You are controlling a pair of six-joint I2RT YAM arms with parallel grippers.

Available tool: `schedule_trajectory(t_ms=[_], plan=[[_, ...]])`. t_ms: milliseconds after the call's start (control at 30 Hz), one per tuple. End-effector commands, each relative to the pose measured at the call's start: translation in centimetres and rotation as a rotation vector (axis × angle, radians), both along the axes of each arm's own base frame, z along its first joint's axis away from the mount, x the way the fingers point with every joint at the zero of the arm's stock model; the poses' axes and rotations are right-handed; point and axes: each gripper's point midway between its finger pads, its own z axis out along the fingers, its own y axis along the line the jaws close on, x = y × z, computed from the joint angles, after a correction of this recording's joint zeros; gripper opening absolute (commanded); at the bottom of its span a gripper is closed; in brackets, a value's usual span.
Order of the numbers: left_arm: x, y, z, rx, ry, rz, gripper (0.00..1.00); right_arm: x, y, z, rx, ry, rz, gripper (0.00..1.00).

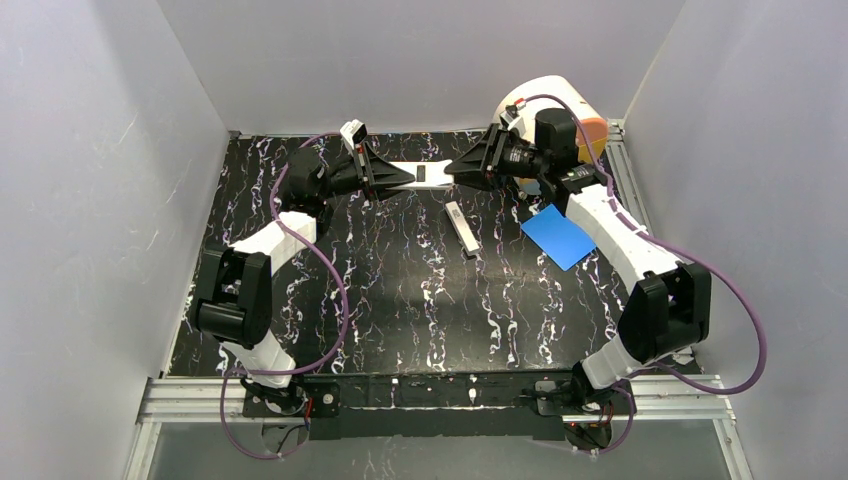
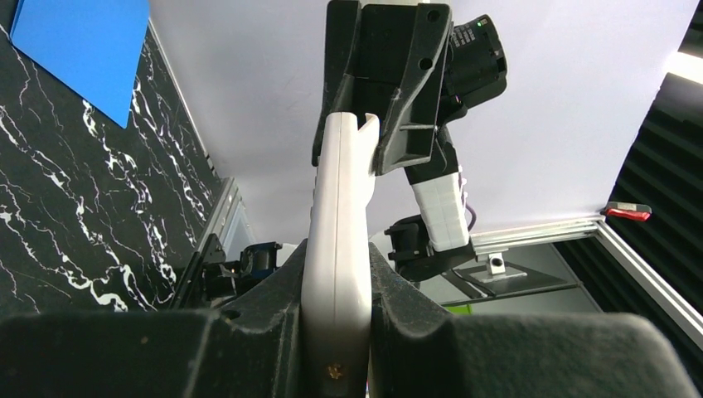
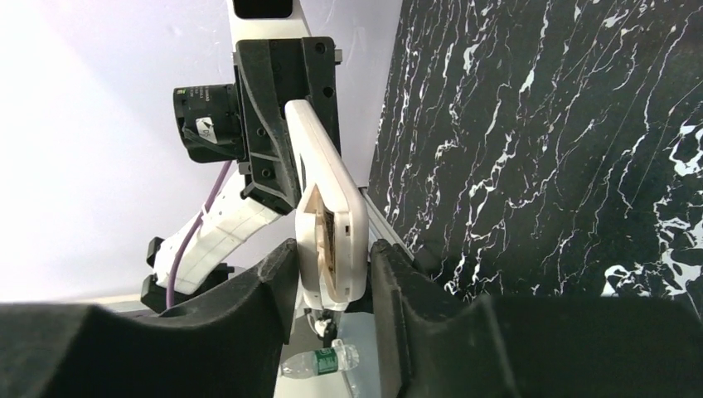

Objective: Load the batteries into the remote control

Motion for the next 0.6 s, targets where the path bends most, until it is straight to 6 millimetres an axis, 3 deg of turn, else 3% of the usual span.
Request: schedule_trajectory(t_ms=[0,167,400,567], plan=[[-0.7,0.4,4.6,-0.050,-0.126,0.014,0.00,-0.1,0.4,1.1,0.048,-0.053,0.034,0.38],[-0.6,0.5,5.6,-0.065,-0.136,0.016,0.00,-0.3,0.5,1.3,0.056,-0.063,0.040,0.25],[-0.6,0.4,6.1,-0.079,-0.140,0.009,0.00,-0.4,0.5,1.7,0.074,-0.083,0.043,0.23],[-1.4,-0.4,6.8,-0.084,-0.198,-0.022,0.00,-0.8,1.3,0.7,0.069,-0.074,0.069,0.23]])
